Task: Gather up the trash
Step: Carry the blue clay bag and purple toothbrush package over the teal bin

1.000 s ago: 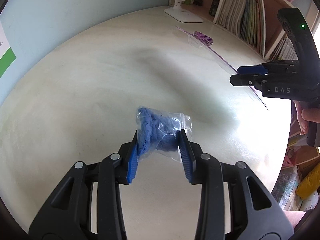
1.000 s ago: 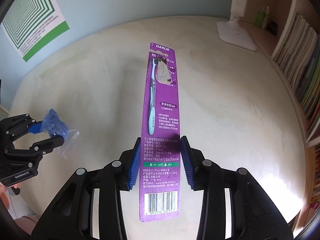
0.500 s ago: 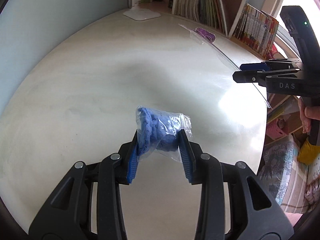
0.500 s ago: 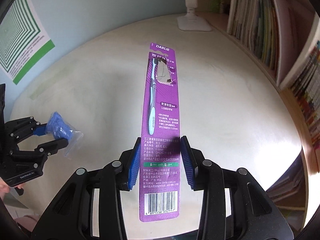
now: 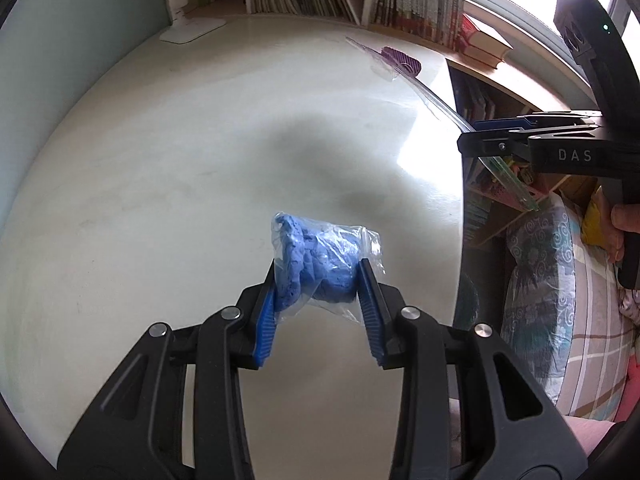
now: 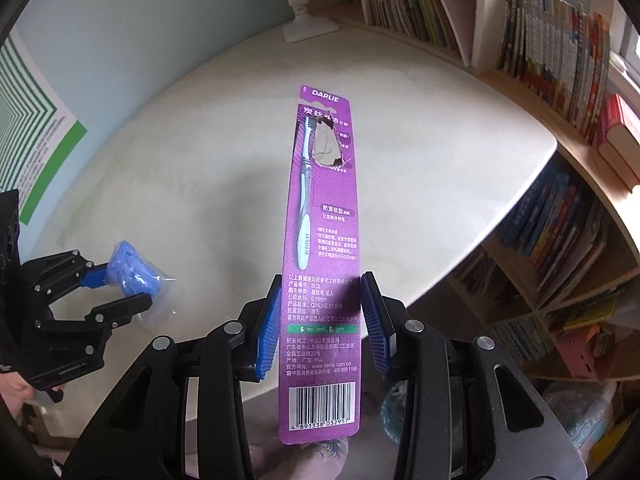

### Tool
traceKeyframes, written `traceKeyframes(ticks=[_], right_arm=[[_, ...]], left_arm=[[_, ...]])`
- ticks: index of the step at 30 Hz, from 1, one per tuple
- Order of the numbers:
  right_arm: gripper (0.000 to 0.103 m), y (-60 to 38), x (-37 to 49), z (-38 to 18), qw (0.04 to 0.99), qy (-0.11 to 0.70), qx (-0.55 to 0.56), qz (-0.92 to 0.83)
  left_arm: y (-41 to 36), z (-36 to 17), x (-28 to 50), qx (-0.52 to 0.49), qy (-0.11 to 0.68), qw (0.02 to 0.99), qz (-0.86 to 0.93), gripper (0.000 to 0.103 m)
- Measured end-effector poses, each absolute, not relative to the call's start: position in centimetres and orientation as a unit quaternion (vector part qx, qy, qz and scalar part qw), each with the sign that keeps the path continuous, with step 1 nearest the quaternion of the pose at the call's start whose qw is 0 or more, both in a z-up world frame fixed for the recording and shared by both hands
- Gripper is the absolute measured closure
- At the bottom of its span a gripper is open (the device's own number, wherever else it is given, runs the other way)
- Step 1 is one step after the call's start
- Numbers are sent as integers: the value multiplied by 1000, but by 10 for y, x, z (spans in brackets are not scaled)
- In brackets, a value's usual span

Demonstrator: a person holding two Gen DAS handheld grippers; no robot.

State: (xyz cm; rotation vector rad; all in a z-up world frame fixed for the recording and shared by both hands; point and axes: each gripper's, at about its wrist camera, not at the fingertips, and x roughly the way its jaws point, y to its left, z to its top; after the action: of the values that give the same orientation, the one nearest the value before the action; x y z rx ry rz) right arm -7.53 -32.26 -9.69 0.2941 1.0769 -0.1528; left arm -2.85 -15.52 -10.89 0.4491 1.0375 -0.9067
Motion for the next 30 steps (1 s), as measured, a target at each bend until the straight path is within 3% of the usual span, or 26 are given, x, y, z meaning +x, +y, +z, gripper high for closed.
traceKeyframes(ticks=[14,30], right_arm=[[64,-386,-231,-100,841,477,215,-136],[64,-449,-373,-212,762,529,324,-187]], left_arm=[[-245,-110,-140,256,457,701,-484,69],[-345,-190,-255,331,484,607,-538,69]])
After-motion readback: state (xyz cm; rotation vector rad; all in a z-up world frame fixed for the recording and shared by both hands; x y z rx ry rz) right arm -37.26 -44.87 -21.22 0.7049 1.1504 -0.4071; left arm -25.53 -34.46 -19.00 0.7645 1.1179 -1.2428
